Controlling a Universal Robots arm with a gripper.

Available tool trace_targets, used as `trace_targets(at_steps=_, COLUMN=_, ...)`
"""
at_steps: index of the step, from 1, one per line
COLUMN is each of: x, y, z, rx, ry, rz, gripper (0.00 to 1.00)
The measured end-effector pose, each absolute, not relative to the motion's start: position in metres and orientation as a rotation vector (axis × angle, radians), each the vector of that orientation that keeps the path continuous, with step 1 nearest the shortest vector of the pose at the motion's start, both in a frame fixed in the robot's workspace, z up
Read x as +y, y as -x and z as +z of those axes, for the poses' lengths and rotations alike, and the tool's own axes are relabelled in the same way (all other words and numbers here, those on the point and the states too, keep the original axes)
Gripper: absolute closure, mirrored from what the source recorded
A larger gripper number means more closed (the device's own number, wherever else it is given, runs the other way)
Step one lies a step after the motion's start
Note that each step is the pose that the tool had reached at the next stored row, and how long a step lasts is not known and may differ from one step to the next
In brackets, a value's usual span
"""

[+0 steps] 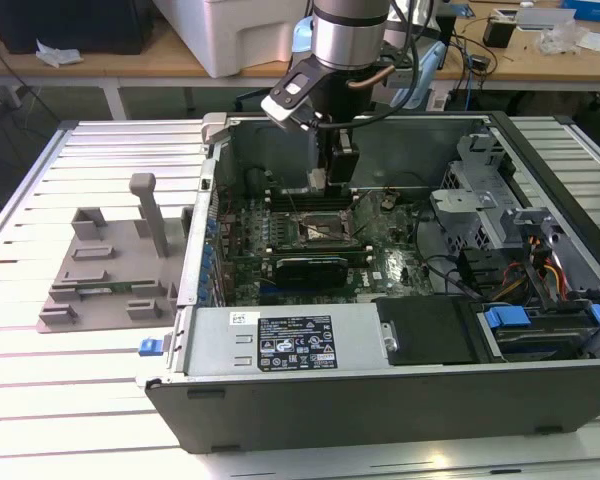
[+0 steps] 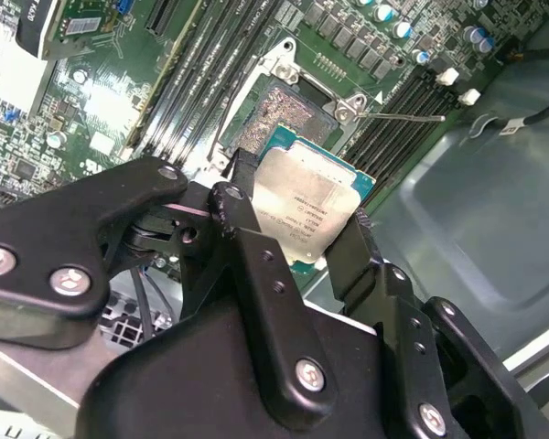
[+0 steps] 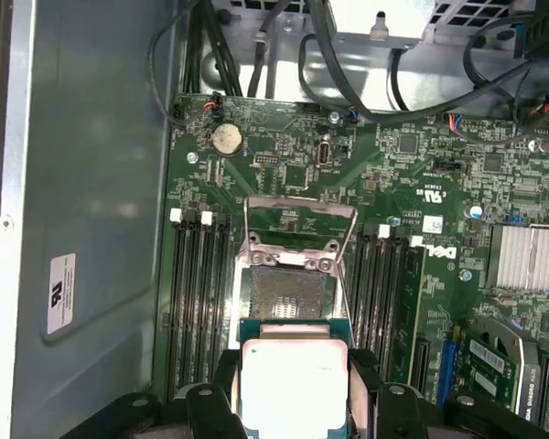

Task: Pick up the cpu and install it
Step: 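Place the cpu into insertion slot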

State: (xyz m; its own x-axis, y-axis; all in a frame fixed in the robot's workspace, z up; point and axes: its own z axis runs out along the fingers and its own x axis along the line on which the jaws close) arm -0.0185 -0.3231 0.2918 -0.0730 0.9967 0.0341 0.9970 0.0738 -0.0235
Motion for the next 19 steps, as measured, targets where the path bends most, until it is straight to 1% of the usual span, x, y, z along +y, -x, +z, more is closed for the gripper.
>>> trace_targets(at_steps=19, x=-0.3230, y=0.0185, z=0.2918, rx=-2.139, ry=2.247, rz=-0.010, gripper=0.45)
